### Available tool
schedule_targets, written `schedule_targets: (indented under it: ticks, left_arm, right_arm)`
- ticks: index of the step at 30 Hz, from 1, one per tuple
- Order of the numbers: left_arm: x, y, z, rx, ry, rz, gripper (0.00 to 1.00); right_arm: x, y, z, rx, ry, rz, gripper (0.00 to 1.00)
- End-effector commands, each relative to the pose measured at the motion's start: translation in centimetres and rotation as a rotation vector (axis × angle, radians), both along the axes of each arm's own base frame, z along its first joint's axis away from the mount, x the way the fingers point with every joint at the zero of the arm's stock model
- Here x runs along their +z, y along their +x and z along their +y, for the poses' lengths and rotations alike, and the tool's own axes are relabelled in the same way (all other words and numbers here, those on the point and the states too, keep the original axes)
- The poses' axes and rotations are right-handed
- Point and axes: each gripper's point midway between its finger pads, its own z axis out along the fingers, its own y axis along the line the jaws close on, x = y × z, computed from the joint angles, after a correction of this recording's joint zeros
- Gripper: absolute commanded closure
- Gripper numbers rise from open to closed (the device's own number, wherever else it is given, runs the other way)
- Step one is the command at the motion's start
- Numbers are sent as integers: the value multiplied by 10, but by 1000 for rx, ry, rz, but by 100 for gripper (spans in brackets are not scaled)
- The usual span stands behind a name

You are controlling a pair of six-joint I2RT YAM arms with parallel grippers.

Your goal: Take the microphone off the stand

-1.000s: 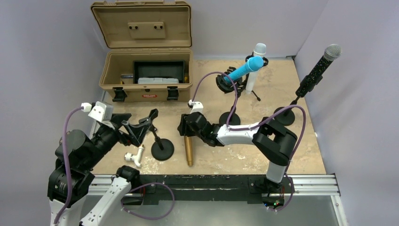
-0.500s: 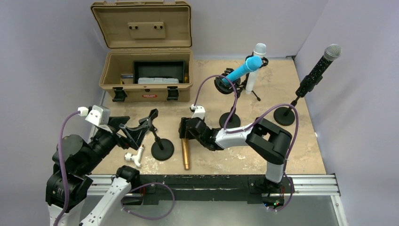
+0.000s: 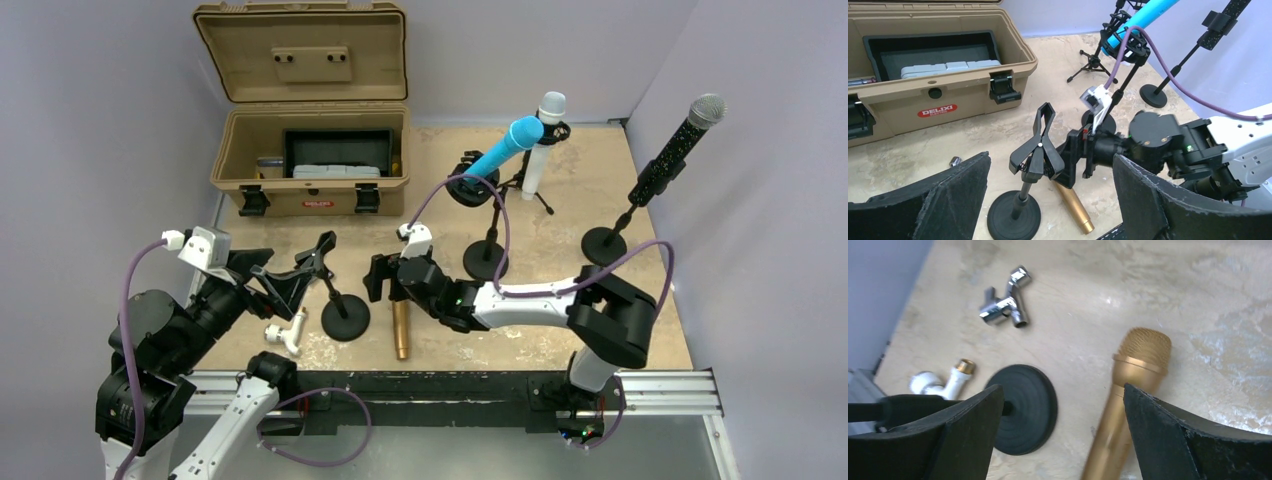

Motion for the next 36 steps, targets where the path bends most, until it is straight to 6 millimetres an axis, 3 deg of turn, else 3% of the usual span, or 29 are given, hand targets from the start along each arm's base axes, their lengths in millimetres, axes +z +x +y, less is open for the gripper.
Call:
schedule_targets:
  ticks: [1,10,16,21,24,30,36]
  left_arm:
    - [0,1,2,21,-18,26,10]
    - [-2,5,2,30,-16,46,10]
    - [-5,6,4,51,-37,44,10]
    - [-2,8,7,77,-56,23,10]
    - [0,7,10,92,-71,16,10]
    - [3,3,13,107,-99,-5,10]
    - [1,1,11,91,-98,2,10]
  right_arm:
    - [61,6,7,16,60,-100,12]
    - [144,-24,20,205,201,-144,11]
    - [213,-75,33,485,388,-163,11]
    - [258,-112,32,670,517,-182,12]
    - [268,-119,38,707,557,-138,15]
    - [270,-115,58,647,663,74,17]
    - [256,-90,67,503,643,125,20]
